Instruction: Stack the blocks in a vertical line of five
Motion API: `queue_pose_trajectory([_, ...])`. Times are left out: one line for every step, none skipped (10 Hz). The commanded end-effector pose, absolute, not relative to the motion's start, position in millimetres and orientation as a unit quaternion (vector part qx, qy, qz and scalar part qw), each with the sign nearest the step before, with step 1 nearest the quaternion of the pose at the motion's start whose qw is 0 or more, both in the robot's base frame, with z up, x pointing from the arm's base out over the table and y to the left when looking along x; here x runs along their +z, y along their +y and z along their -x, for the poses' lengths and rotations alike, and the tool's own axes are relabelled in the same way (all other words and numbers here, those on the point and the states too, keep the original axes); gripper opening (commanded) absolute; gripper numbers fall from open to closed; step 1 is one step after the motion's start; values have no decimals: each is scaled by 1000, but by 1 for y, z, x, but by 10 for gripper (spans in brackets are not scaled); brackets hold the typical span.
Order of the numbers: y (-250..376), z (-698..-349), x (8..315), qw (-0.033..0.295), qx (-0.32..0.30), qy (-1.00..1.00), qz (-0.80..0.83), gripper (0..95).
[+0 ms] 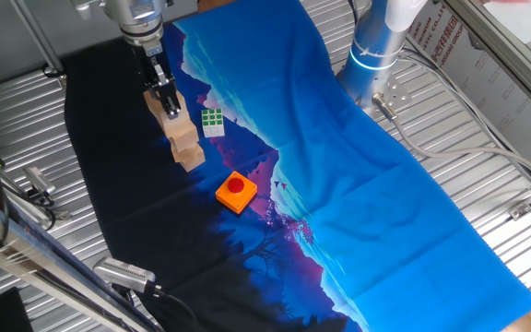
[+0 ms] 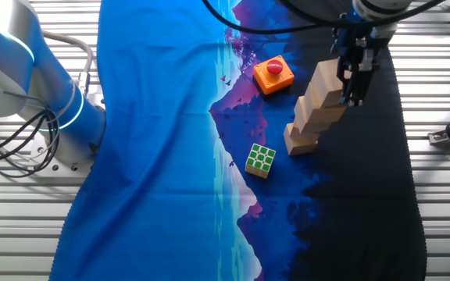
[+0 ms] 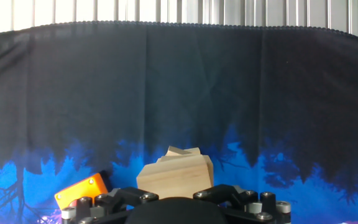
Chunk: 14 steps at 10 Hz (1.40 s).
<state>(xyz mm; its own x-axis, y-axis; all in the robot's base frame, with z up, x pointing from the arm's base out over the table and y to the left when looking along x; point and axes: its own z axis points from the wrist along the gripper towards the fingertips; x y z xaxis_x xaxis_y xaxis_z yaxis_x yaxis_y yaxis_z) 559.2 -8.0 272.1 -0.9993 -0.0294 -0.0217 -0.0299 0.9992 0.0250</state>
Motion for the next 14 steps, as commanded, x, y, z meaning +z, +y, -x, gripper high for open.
queue_pose_trajectory([-8, -559, 272, 11, 13, 1000, 15, 950])
queue_pose_trajectory([-8, -559, 272, 11, 13, 1000, 15, 950])
queue_pose_trajectory([47, -546, 318, -67, -44, 995, 67, 950])
queue_pose_trajectory([48, -547, 317, -67, -45, 995, 64, 190])
queue_pose_trajectory([47, -547, 317, -66, -46, 995, 64, 190])
queue_pose_trajectory([47, -546, 317, -67, -52, 994, 68, 190])
queue_pose_trajectory([46, -546, 317, -67, -50, 994, 68, 190])
queue_pose_trajectory([46, -546, 317, -68, -50, 994, 68, 190])
queue_pose_trajectory([46, -546, 317, -70, -50, 994, 71, 190])
queue_pose_trajectory([46, -546, 317, -69, -51, 994, 70, 0])
queue_pose_trajectory([46, -546, 317, -69, -50, 994, 68, 0])
queue_pose_trajectory([46, -546, 317, -69, -51, 994, 67, 0])
queue_pose_trajectory([46, -545, 317, -69, -50, 994, 67, 0])
queue_pose_trajectory([46, -545, 317, -69, -50, 994, 67, 0])
